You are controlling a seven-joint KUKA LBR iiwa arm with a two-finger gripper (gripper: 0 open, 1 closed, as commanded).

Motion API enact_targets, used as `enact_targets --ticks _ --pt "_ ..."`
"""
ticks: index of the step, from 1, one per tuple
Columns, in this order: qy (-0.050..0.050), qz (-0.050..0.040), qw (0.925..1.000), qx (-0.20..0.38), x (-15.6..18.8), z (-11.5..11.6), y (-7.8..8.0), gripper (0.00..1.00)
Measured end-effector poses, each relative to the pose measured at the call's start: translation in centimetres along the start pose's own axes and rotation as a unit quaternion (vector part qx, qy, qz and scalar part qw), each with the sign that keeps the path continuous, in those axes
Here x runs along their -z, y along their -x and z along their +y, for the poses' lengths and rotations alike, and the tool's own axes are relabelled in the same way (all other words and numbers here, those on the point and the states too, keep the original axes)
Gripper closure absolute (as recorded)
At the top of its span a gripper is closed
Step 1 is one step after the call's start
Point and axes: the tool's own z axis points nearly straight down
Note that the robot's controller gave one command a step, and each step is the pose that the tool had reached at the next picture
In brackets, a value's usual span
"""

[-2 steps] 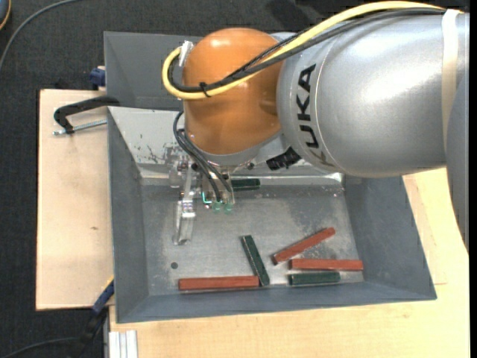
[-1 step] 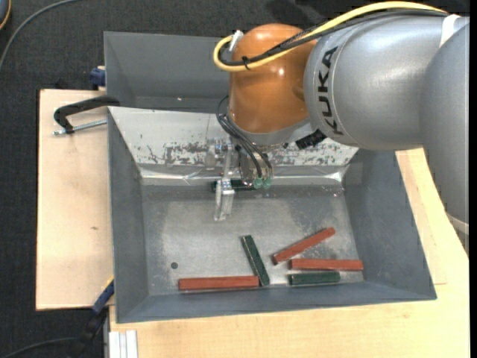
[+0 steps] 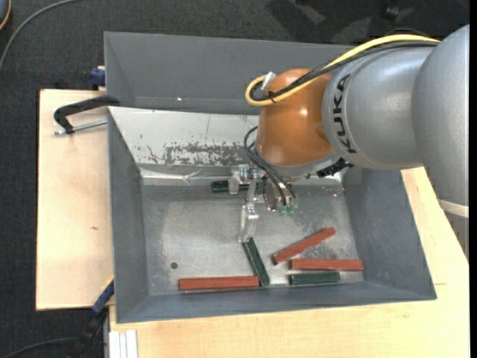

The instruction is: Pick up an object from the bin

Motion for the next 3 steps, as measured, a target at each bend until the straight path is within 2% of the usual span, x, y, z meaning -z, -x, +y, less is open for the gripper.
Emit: enact_targets --ticks 1,2,3 --pt "0.002 -0.0059 0.9998 0.018 -3.5 -6.1 1.1 0.00" --pt "0.002 -0.0049 0.9992 -0.040 5.7 -5.3 -8.2 0.00" --pt "0.001 -0.0012 0.9998 0.020 -3.5 -10.0 -8.0 0.00"
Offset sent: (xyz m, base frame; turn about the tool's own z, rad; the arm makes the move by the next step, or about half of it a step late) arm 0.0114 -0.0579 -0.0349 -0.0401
